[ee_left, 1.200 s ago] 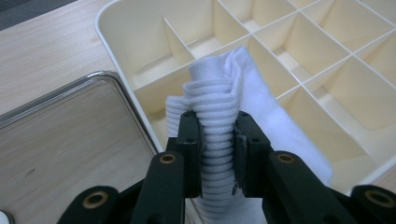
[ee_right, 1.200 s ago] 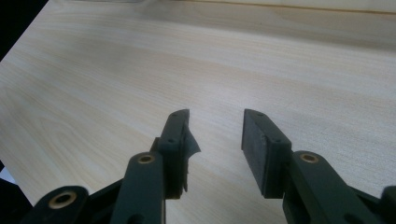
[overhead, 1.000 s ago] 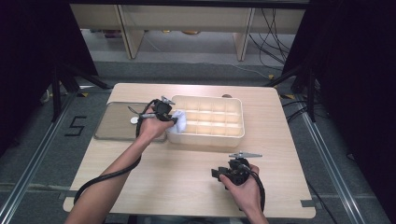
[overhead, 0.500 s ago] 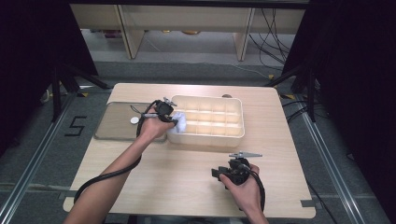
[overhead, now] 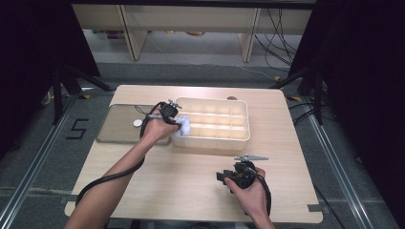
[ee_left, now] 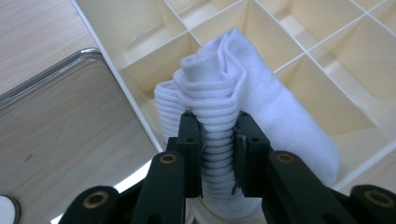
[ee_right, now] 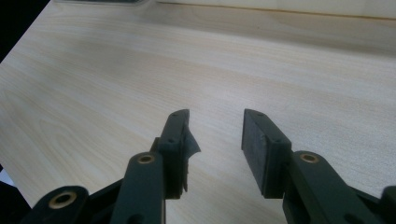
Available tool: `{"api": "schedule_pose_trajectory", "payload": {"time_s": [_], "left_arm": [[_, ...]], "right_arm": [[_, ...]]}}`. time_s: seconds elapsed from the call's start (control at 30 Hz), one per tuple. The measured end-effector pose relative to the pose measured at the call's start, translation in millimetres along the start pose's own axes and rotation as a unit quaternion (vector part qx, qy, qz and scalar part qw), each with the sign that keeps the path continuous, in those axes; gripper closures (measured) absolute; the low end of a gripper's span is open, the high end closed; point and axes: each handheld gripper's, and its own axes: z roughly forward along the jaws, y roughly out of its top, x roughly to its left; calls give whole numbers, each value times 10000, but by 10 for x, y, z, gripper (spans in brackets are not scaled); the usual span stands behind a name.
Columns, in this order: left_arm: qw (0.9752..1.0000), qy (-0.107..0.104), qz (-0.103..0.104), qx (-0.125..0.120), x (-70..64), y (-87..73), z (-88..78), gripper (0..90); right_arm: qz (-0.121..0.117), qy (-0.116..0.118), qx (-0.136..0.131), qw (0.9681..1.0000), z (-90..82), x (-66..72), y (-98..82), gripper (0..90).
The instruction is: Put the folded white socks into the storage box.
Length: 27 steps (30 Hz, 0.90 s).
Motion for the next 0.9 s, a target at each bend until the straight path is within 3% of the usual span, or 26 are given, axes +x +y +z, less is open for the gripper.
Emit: {"api": "schedule_pose_trajectory", "payload": {"time_s": [0.13, 0.2, 0.47, 0.9], "left_arm": [[9999, -28, -12, 98, 5, 21, 7, 748], [9999, -44, -5, 157, 8, 28, 6, 748], [9993, -51, 35, 367, 5, 46, 18, 749], [9981, -126, 0, 605, 6, 55, 37, 751]], "right_arm": [[1, -51, 0, 10000, 3, 1, 3, 621], [117, 53, 55, 9999, -10, 22, 3, 621], [65, -74, 45, 9999, -1, 8, 4, 620], [-98, 34, -43, 9999, 8, -10, 3, 620]]}}
